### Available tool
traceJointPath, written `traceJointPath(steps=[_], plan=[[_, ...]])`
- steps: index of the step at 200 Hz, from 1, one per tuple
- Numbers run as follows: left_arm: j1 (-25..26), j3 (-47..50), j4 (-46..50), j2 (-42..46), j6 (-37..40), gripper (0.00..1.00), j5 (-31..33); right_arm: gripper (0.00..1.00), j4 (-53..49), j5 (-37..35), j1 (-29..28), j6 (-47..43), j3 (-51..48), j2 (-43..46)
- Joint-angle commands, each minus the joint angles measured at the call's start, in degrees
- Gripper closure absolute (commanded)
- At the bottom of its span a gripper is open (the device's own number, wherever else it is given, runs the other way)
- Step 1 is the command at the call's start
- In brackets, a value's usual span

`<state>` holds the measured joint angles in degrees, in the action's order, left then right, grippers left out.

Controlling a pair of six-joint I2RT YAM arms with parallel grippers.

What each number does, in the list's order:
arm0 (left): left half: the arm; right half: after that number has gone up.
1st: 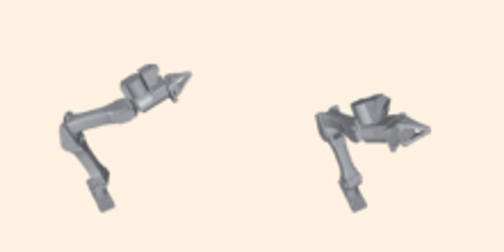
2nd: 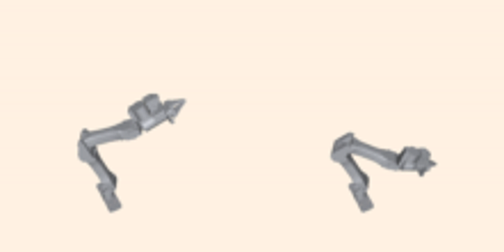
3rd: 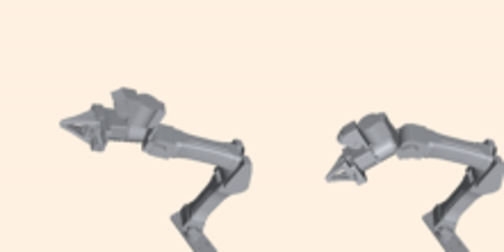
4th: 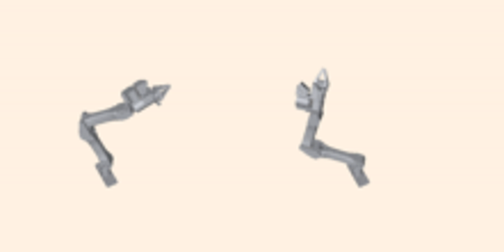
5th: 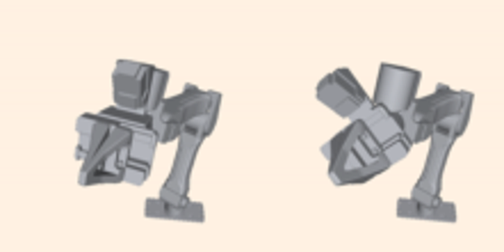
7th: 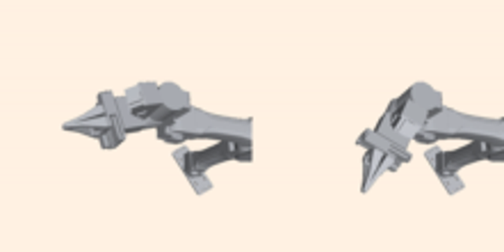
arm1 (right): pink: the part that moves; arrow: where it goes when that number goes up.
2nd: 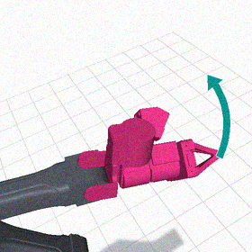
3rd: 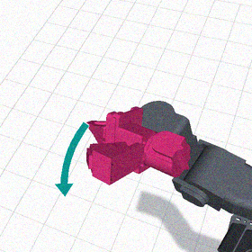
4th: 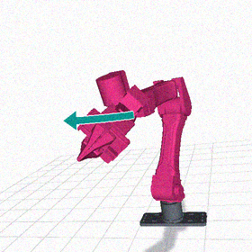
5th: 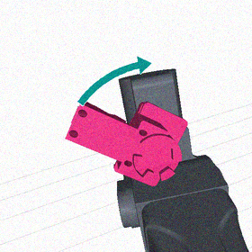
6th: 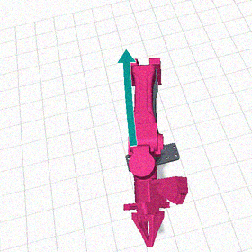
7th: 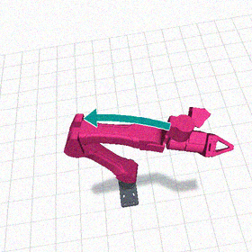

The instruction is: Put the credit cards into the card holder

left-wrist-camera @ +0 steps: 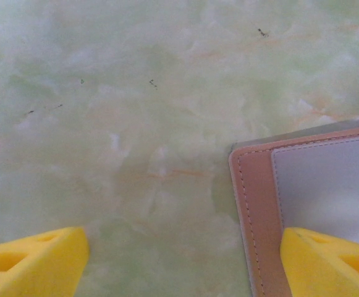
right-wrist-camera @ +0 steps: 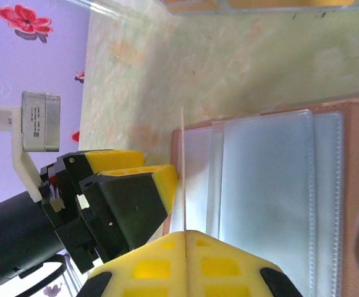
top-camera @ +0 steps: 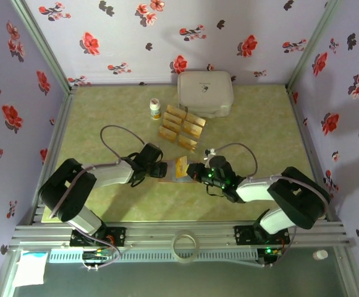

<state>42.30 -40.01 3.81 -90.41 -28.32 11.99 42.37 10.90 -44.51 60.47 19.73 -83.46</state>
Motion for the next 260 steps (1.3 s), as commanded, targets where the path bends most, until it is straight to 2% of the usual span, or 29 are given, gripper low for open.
traceJointPath(steps=[1,61,139,260], plan=[[-0.9,2.5,4.4,-1.7,-2.0,0.17,-1.5,1.00,2.5,-4.5,0.1,-1.1,-2.0,0.7],[-0.9,2.9,4.7,-1.8,-3.0,0.17,-1.0,1.00,13.2,-8.2,-2.2,0.0,-3.2,-4.2],[-0.9,1.8,6.0,-1.7,-2.0,0.17,-1.0,1.00,23.0,-9.3,-4.4,1.5,-3.5,-12.1],[-0.8,1.5,6.0,-1.8,-1.9,0.17,-1.0,1.00,25.1,-9.7,-5.1,3.1,-4.3,-15.3]])
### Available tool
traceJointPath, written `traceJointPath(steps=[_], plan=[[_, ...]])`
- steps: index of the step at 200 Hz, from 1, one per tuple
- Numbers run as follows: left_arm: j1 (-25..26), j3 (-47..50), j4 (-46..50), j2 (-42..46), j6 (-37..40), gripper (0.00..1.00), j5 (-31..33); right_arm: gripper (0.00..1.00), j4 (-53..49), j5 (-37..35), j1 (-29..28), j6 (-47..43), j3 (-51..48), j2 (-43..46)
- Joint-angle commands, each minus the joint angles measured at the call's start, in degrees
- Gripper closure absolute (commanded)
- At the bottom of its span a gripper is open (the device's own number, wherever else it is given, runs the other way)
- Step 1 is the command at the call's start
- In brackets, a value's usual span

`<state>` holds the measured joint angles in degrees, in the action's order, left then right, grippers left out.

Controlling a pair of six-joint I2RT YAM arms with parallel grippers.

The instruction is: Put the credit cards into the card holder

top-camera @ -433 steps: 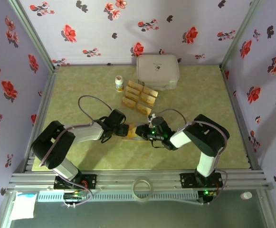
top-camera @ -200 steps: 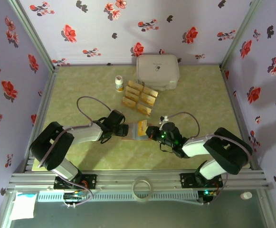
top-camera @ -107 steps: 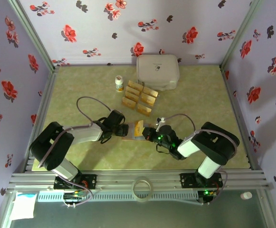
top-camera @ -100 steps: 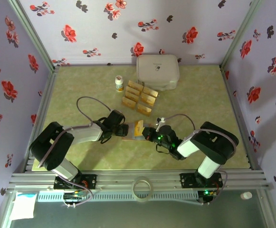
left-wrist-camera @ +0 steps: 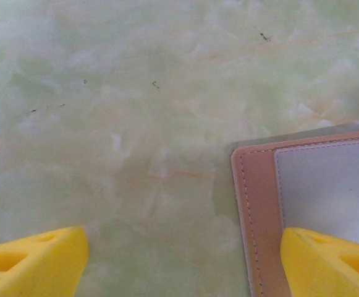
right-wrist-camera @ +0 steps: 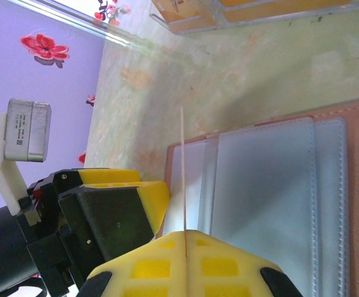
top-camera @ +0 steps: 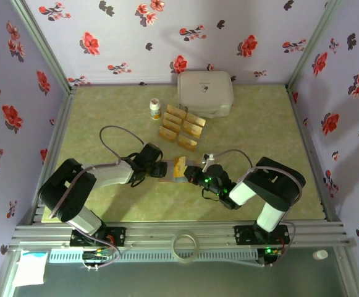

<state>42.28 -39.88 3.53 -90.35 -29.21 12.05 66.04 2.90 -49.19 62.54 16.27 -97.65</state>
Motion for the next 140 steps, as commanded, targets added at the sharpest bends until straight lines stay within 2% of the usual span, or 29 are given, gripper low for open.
traceJointPath(steps=[1,140], plan=[[-0.8,1.4,6.3,-1.9,-1.0,0.17,-1.1,1.00,1.5,-1.7,-0.5,1.0,-0.9,-1.1],[-0.6,1.7,6.3,-1.8,-1.1,0.17,-1.1,1.00,8.2,0.7,-0.4,3.2,-0.4,-7.1]])
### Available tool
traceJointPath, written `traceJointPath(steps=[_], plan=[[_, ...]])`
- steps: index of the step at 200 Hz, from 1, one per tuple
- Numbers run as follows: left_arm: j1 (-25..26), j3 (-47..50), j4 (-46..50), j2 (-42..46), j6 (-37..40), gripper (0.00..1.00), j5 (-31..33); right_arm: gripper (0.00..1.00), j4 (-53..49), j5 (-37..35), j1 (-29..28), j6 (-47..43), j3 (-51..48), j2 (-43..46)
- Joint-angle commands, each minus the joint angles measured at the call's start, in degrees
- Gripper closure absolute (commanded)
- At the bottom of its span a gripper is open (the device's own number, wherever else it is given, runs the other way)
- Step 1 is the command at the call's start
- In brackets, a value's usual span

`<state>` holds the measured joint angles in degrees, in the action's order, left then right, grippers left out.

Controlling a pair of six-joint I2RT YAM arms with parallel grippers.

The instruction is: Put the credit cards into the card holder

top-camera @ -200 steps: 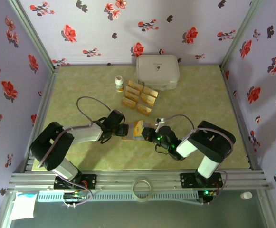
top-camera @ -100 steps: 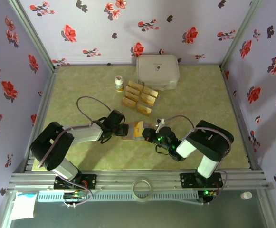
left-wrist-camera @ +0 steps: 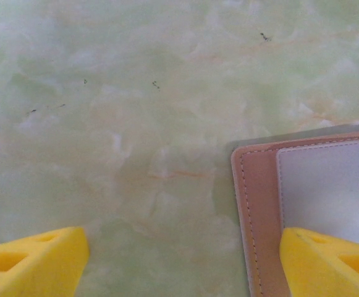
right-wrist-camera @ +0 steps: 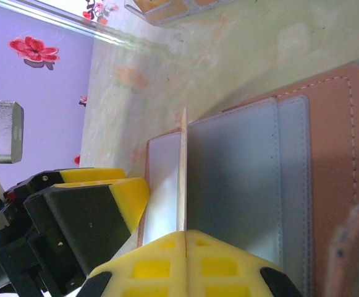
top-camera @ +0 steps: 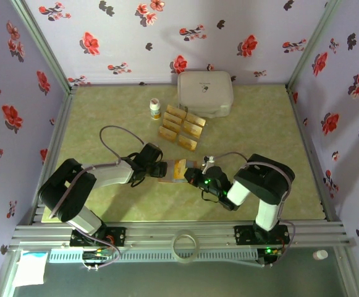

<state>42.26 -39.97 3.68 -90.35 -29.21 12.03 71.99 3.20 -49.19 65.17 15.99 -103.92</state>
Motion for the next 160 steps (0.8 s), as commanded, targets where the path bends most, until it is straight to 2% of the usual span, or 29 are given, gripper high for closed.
traceJointPath(steps=[1,160], plan=[[-0.6,1.8,6.2,-1.8,-1.1,0.18,-1.0,1.00,2.3,0.3,-0.4,0.6,-0.1,-0.8],[-0.6,1.5,6.2,-2.0,-0.9,0.17,-1.0,1.00,4.2,0.9,-0.5,1.7,-1.7,-1.2]])
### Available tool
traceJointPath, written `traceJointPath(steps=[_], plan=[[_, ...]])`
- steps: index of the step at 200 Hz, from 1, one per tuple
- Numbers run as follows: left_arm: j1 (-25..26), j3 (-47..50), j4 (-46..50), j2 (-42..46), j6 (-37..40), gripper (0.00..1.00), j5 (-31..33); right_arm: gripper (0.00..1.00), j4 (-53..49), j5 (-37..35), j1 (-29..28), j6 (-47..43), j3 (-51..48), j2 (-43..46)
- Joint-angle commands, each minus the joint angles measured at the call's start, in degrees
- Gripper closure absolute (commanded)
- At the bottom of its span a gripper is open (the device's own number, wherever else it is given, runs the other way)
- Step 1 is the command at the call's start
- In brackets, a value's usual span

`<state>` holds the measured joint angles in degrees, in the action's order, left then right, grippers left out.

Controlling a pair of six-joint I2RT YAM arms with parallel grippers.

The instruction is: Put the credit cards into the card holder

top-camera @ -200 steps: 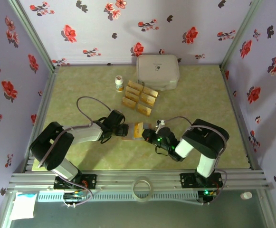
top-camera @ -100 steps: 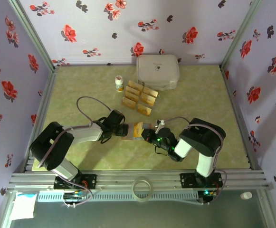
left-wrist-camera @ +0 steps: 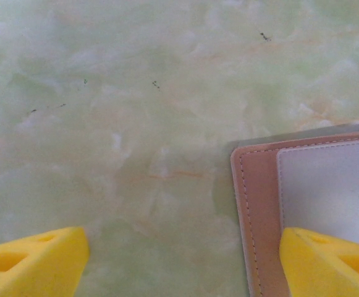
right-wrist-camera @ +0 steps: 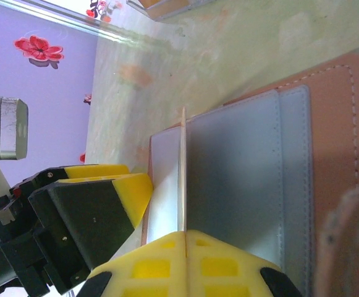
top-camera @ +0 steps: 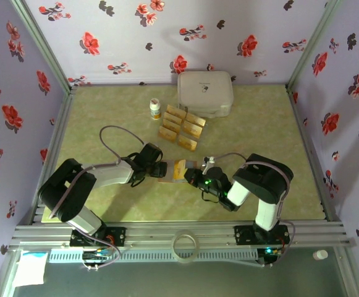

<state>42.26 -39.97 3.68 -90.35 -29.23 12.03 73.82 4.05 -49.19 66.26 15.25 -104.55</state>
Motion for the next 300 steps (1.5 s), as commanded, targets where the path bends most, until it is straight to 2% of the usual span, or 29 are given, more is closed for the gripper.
traceJointPath(steps=[1,107,212,253,300], plan=[[-0.6,1.5,6.2,-2.0,-0.9,0.17,-1.0,1.00,2.4,0.1,-0.5,0.6,-0.9,-0.7],[-0.6,-0.2,7.3,-2.1,0.1,0.17,-1.0,1.00,3.2,0.8,-0.6,1.4,-0.8,-1.8],[-0.7,-3.8,10.7,-0.3,2.4,0.12,0.1,1.00,3.7,1.0,-0.6,1.7,-0.4,-3.0],[-0.8,-3.3,11.1,0.8,2.5,0.11,0.5,0.93,3.3,1.1,-0.5,1.7,-0.3,-3.0],[-1.0,-3.9,12.0,2.0,3.1,0.09,0.6,0.77,2.9,1.2,-0.5,1.6,-0.1,-3.1]])
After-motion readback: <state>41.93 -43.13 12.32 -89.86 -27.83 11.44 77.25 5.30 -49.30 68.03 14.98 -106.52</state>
